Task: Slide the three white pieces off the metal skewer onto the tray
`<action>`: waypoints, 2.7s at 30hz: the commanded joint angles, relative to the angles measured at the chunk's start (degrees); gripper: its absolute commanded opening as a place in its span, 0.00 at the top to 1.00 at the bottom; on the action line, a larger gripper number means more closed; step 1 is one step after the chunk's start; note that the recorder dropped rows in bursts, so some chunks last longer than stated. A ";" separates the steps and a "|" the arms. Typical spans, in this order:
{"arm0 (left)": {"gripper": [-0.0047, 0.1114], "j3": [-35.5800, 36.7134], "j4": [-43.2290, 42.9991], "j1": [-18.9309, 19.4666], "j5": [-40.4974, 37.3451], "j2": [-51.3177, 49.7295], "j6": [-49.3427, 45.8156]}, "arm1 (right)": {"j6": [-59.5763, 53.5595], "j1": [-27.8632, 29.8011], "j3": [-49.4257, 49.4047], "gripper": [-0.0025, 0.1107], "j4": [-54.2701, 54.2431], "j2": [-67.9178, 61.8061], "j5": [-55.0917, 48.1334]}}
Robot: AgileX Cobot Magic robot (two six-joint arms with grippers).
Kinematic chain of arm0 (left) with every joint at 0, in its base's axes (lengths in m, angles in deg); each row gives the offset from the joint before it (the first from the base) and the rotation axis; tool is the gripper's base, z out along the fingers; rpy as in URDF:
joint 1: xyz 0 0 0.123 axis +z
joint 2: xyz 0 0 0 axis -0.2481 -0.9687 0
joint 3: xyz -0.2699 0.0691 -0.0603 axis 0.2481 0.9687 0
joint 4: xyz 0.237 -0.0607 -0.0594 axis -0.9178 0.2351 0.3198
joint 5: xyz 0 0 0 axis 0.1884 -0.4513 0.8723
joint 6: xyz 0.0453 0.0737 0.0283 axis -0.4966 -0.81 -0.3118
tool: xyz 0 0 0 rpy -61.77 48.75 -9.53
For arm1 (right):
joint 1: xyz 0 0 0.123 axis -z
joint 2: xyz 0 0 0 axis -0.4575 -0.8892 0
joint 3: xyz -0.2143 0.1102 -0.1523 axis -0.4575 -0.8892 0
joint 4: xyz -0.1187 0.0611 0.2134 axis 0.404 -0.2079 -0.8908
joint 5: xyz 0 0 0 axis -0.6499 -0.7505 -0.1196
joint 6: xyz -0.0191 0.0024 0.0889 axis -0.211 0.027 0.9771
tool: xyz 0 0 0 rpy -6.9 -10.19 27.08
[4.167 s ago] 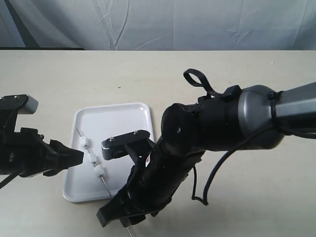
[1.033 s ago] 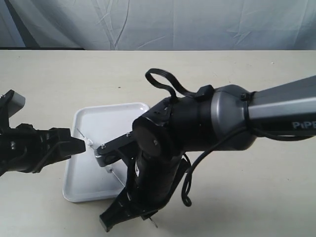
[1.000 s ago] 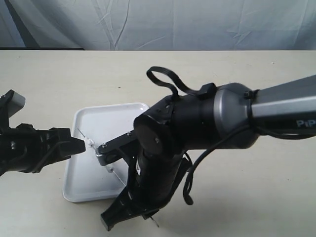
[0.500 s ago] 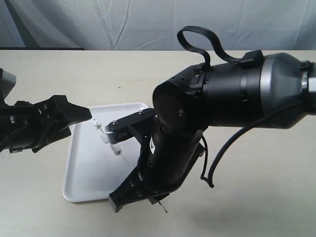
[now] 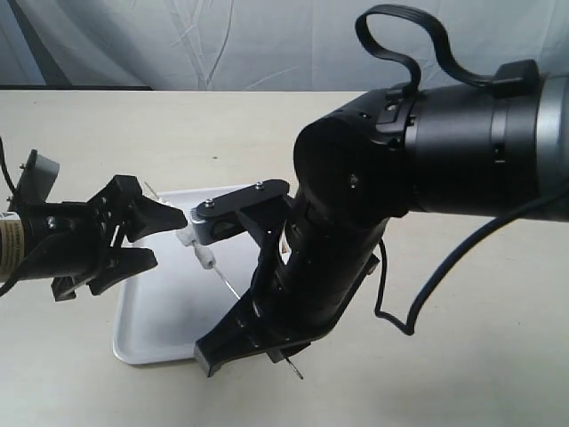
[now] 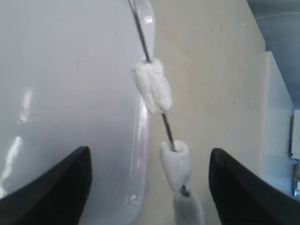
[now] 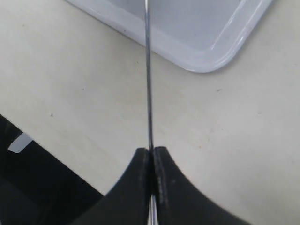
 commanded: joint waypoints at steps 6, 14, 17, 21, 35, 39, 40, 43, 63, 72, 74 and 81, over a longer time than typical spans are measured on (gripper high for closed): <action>0.39 -0.20 8.94 0.01 4.92 -3.61 -2.52 | -0.07 0.17 0.20 0.98 0.00 1.96 0.19; 0.39 -0.20 16.07 0.01 6.50 -3.61 -6.40 | -0.07 0.17 0.20 0.98 0.02 1.96 0.08; 0.39 -0.20 16.66 0.01 5.55 -3.61 -6.40 | -0.07 0.17 0.20 0.98 0.02 1.96 -0.72; 0.39 -0.20 18.94 0.01 5.44 -3.61 -7.22 | -0.18 0.17 0.20 0.98 0.02 1.96 -1.60; 0.51 -0.20 16.48 0.01 5.07 -3.61 -7.76 | -0.66 0.17 0.20 0.98 -1.77 1.96 -1.00; 0.61 -0.20 16.48 0.01 5.07 -3.61 -7.76 | -0.67 0.17 0.20 0.98 -1.88 1.96 -1.15; 0.62 -0.20 16.48 0.01 5.07 -3.61 -7.76 | -0.67 0.17 0.20 0.98 -1.88 1.96 -1.15; 0.69 -0.20 16.48 0.01 5.07 -3.61 -7.76 | -0.67 0.17 0.20 0.98 -1.88 1.96 -1.15; 0.73 -0.20 13.46 0.01 0.42 -3.61 -8.13 | -1.42 0.07 0.20 0.98 -2.35 1.96 -1.15; 0.78 -0.20 13.93 0.01 0.62 -3.61 -7.67 | -1.56 0.07 0.20 0.98 -2.70 1.96 -1.26; 0.78 -0.20 15.29 0.01 0.62 -3.61 -7.67 | -1.68 0.07 0.20 0.98 -2.80 1.96 -1.37; 0.78 -0.20 18.47 0.01 0.62 -3.61 -7.67 | -1.68 -2.71 0.20 0.98 -2.59 1.96 -0.84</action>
